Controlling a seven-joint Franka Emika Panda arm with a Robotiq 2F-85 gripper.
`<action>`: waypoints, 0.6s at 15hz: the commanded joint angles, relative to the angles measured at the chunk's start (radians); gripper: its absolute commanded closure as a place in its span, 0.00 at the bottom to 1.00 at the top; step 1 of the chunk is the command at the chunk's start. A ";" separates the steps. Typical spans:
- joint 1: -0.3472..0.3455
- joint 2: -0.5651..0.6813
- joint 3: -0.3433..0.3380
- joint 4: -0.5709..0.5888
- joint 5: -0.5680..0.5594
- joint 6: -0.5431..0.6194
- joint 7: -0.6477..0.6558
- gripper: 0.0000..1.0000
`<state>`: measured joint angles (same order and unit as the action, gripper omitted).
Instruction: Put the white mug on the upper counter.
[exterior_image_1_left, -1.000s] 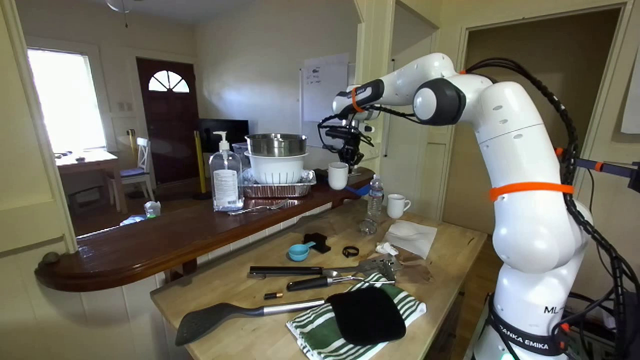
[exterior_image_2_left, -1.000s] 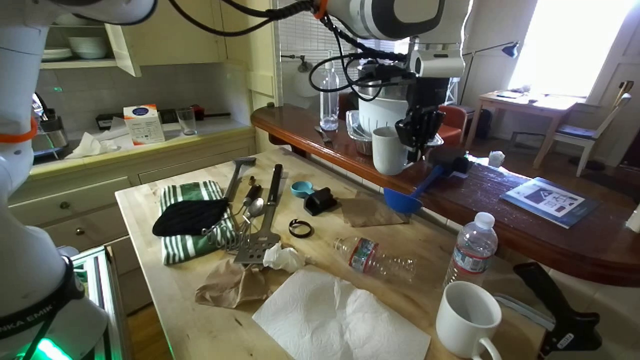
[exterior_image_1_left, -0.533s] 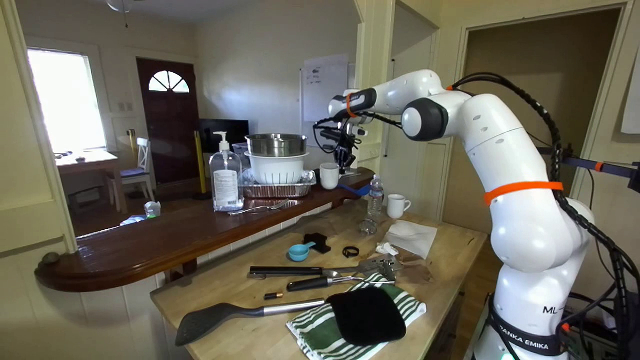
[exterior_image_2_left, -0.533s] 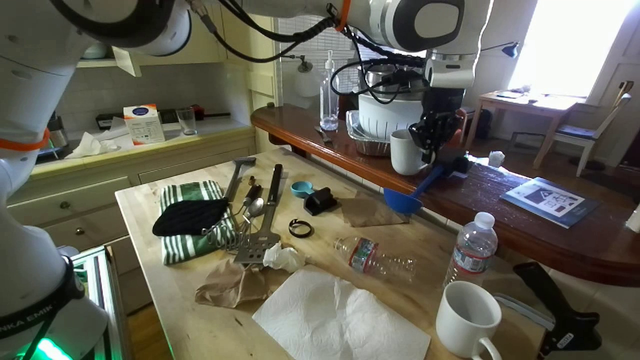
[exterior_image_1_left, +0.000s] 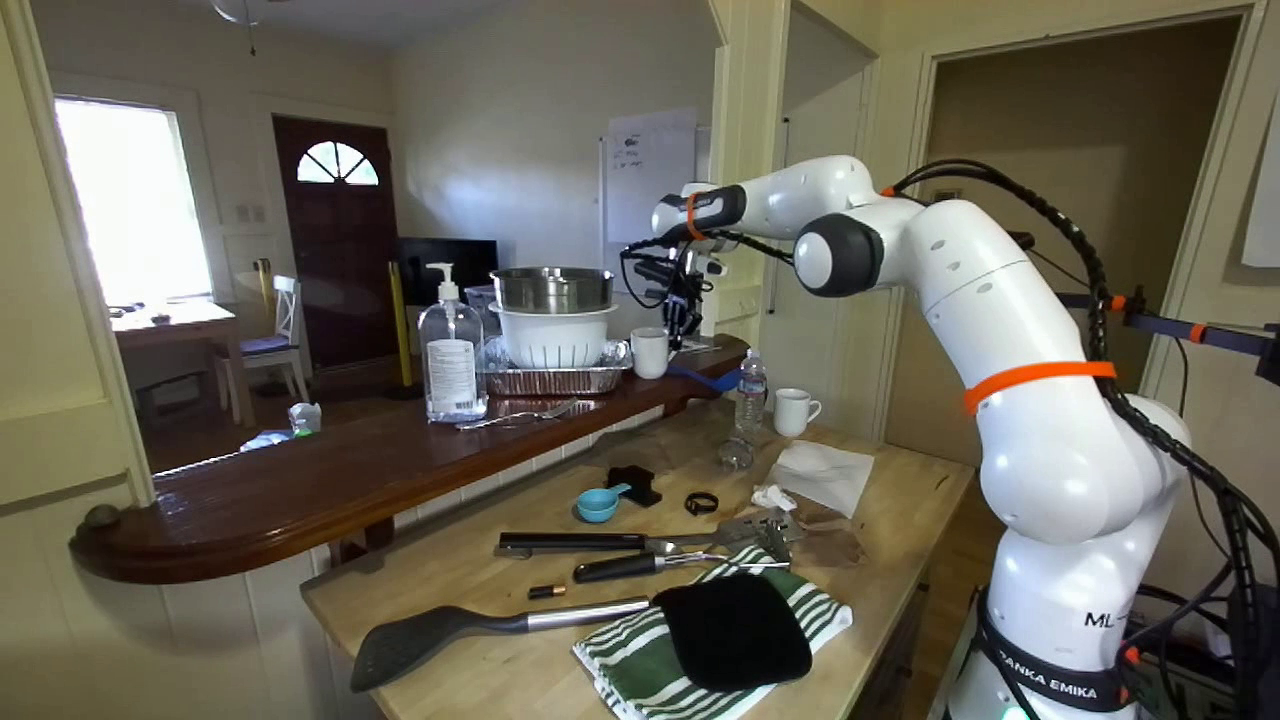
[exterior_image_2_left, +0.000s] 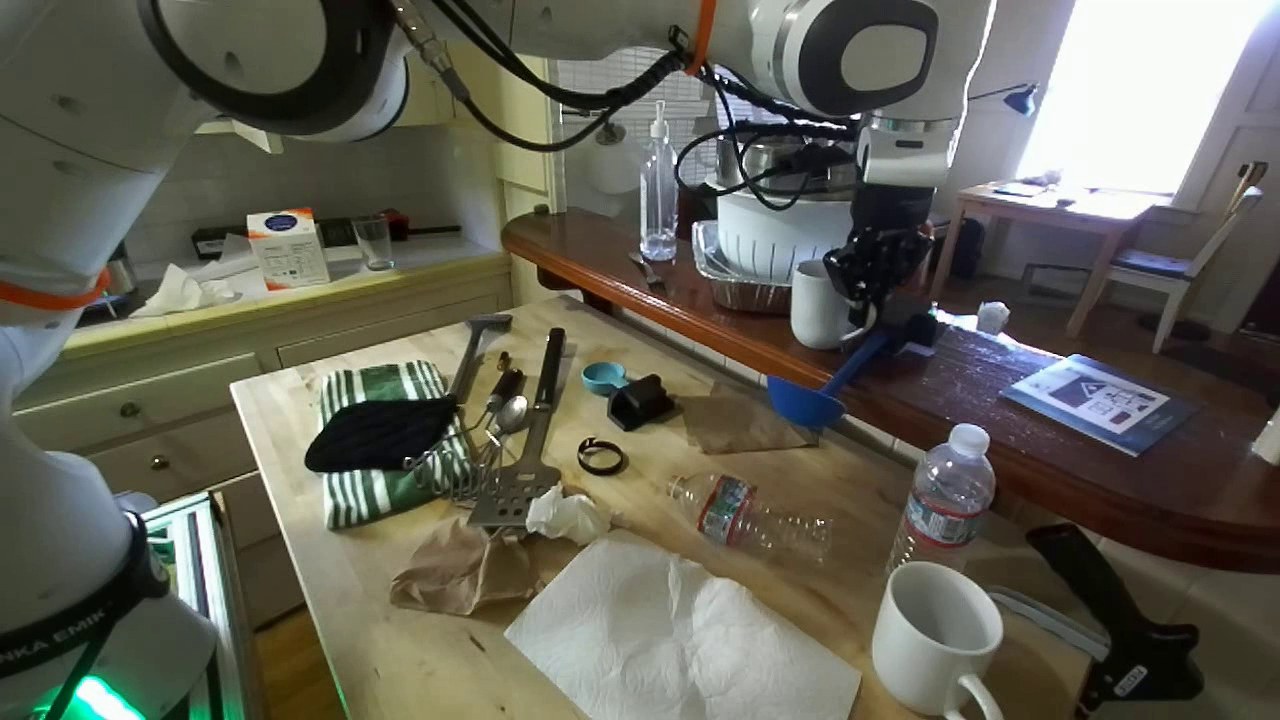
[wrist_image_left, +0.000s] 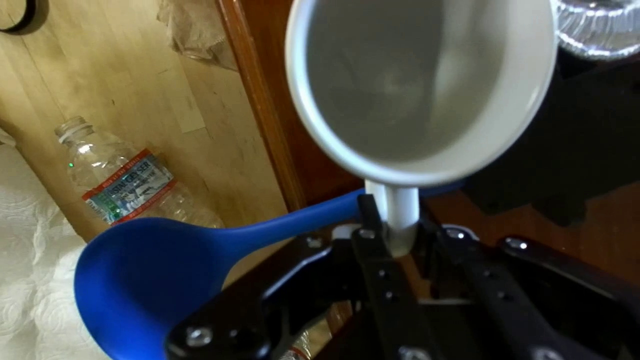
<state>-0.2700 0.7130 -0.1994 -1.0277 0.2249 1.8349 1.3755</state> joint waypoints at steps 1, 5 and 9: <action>-0.013 0.030 0.013 0.072 0.017 -0.068 0.006 0.48; -0.001 0.005 0.006 0.082 -0.016 -0.129 -0.020 0.17; 0.037 -0.074 -0.030 0.027 -0.127 -0.097 -0.076 0.00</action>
<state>-0.2604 0.6952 -0.2011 -0.9657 0.1698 1.7263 1.3375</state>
